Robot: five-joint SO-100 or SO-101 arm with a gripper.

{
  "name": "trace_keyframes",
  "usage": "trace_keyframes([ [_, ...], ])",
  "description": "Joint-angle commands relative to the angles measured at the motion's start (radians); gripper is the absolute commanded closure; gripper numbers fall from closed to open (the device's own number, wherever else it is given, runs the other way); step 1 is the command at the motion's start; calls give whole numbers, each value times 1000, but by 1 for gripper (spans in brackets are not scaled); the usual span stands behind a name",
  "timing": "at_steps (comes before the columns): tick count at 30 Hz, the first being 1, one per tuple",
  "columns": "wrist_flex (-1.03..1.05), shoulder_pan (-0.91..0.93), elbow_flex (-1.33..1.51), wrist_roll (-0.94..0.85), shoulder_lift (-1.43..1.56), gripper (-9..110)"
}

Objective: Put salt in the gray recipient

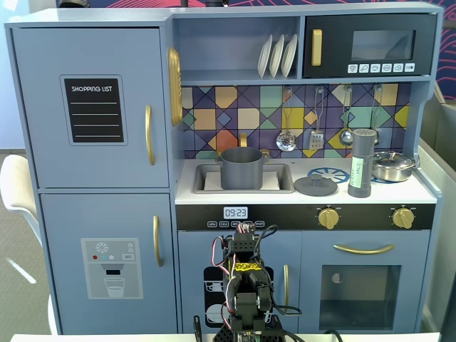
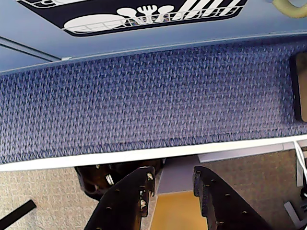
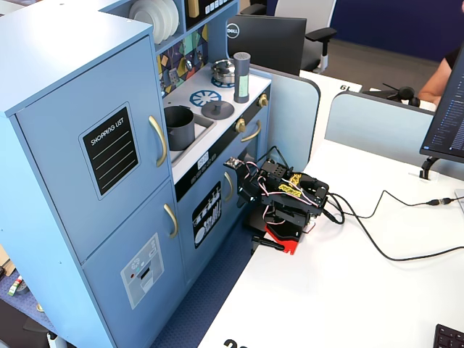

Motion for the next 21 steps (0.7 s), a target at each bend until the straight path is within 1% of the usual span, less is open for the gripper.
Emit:
trace_keyframes([
  [1,34,6,-8,-244,11,101],
  [13,34,9,-8,-249,11,101],
  [16,-37,29,-14,-264,-2,101],
  [21,-75,74,-232,-291,-164,101],
])
